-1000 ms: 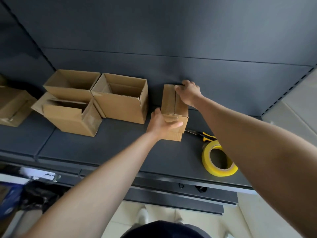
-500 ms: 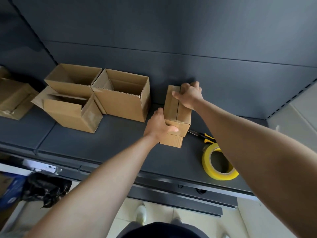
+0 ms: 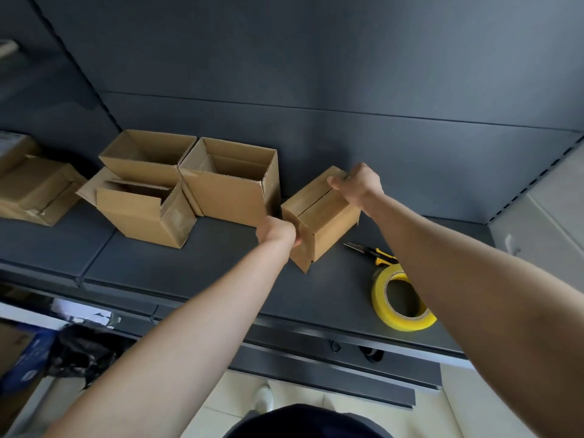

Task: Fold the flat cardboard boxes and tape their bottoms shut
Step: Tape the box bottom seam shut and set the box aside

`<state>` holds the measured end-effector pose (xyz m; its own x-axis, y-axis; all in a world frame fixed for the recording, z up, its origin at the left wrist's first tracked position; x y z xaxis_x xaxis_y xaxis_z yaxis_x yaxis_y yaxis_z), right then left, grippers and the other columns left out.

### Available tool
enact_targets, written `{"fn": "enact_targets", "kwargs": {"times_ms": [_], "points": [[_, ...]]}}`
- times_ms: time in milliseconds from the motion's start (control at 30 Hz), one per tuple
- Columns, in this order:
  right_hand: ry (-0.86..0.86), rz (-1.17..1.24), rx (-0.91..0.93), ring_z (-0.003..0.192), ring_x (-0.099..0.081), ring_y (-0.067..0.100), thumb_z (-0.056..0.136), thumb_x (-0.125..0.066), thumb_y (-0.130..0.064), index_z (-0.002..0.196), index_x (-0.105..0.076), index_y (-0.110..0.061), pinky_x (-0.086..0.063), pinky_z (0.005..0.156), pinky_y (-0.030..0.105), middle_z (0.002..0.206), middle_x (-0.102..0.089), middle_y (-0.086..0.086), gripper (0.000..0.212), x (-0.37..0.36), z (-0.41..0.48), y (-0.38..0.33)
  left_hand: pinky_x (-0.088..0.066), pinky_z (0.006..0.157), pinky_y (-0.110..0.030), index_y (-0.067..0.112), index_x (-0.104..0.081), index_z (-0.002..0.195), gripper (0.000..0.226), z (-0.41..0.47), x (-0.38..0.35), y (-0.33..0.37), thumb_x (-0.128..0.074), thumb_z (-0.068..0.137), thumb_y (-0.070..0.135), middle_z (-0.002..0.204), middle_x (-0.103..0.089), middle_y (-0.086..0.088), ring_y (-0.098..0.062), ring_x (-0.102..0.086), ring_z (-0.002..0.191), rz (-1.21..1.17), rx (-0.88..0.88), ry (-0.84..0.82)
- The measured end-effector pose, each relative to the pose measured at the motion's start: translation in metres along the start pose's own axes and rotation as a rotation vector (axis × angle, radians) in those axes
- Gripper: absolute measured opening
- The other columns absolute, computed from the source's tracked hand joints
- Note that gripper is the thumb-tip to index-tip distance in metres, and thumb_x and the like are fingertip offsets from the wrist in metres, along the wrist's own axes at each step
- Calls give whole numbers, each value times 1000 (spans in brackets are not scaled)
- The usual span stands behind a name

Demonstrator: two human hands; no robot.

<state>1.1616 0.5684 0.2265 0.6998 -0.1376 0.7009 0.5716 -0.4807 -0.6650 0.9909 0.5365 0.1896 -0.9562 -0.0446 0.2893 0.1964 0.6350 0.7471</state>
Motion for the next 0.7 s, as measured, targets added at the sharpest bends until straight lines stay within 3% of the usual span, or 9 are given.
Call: {"fn": "enact_targets", "kwargs": {"times_ms": [67, 133, 200, 267, 367, 533, 700], "points": [[-5, 38, -31, 82, -59, 22, 89, -62, -39, 117, -54, -4, -52, 65, 32, 102, -60, 8, 45, 2, -6, 3, -59, 74, -39, 0, -53, 125, 31, -8, 0, 3, -45, 95, 7, 123, -60, -17, -33, -64, 103, -54, 0, 16], [-18, 88, -77, 85, -62, 22, 89, -63, -33, 113, -58, -3, -54, 76, 33, 92, -57, 5, 39, 4, -14, 7, -51, 91, -39, 3, -50, 128, 38, -17, -1, 6, -38, 100, 25, 127, -56, -12, -31, -58, 111, -56, -39, 24], [-18, 117, -111, 81, -59, 20, 88, -63, -31, 112, -58, -2, -52, 74, 30, 89, -55, 4, 38, 5, -20, 12, -42, 87, -31, 5, -45, 131, 49, -23, -2, 8, -35, 100, 41, 128, -53, -8, -29, -52, 116, -8, -63, 15], [-7, 157, -135, 78, -55, 19, 87, -65, -31, 111, -59, -1, -51, 73, 30, 94, -59, 7, 39, 7, -25, 15, -40, 87, -34, 6, -45, 130, 56, -22, -4, 6, -38, 97, 50, 129, -52, -8, -29, -48, 121, 62, -84, 15], [7, 202, -169, 78, -55, 19, 86, -69, -33, 106, -58, -2, -48, 70, 28, 95, -59, 7, 39, 9, -30, 19, -40, 94, -40, 6, -48, 127, 52, -21, -2, 7, -43, 96, 47, 132, -51, -11, -31, -36, 130, 208, -106, 73], [30, 264, -208, 76, -53, 18, 84, -72, -32, 104, -55, -4, -45, 64, 26, 94, -55, 6, 38, 9, -35, 24, -52, 80, -37, -1, -60, 116, 36, -21, 2, 16, -58, 93, 27, 115, -65, -16, -33, -63, 104, 160, -157, 111], [59, 332, -275, 76, -53, 19, 82, -75, -30, 102, -54, -5, -45, 57, 26, 95, -54, 6, 38, 6, -39, 29, -51, 78, -35, 5, -60, 106, 43, -20, 6, 14, -68, 85, 41, 106, -64, -7, -29, -62, 98, 124, -185, 138]]}}
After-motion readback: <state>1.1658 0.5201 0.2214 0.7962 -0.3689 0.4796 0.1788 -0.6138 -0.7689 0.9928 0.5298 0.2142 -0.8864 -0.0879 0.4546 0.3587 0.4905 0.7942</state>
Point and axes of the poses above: each hand's wrist, its own z-axis towards the middle knuckle, its own x-axis out of the back of the hand, y = z × x, the point moved 2 cm from there along z, towards the middle knuckle
